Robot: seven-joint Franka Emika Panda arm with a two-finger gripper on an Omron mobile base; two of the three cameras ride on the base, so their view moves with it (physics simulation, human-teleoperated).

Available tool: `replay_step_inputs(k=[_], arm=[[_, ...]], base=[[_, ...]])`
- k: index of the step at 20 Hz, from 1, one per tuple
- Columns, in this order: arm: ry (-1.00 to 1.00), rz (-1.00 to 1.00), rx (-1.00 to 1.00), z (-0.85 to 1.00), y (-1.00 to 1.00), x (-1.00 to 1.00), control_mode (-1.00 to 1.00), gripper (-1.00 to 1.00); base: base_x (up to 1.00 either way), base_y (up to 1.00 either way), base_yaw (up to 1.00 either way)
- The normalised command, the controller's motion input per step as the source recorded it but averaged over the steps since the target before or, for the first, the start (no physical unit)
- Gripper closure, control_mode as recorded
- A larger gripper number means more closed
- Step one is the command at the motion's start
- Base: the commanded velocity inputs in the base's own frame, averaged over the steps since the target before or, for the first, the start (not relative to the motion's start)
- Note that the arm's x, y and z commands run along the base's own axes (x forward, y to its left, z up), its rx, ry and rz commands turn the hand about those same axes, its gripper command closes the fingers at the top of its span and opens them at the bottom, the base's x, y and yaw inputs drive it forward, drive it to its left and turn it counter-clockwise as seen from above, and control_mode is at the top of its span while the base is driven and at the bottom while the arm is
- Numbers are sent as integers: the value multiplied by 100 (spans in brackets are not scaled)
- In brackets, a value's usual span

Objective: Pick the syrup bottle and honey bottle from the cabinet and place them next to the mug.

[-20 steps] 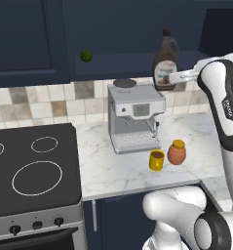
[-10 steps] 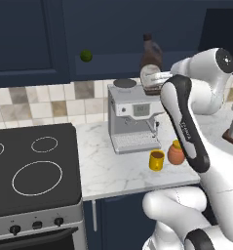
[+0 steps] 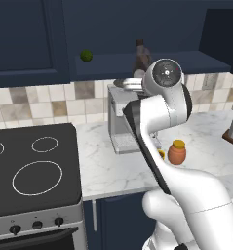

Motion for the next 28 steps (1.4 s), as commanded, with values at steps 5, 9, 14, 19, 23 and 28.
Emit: replay_step_inputs(k=[5, 9, 14, 19, 23, 28], arm=[[0, -45, 0, -18, 33, -22, -100, 100], [-2, -45, 0, -7, 31, -23, -100, 100], [-6, -41, 0, -5, 24, -27, -100, 100], [1, -21, 0, -27, 19, -7, -100, 100], [5, -8, 0, -64, 2, 0, -100, 100], [2, -8, 0, -81, 0, -5, -100, 100]], base=[[0, 0, 0], [0, 0, 0], [0, 0, 0], [0, 0, 0], [0, 0, 0], [0, 0, 0]])
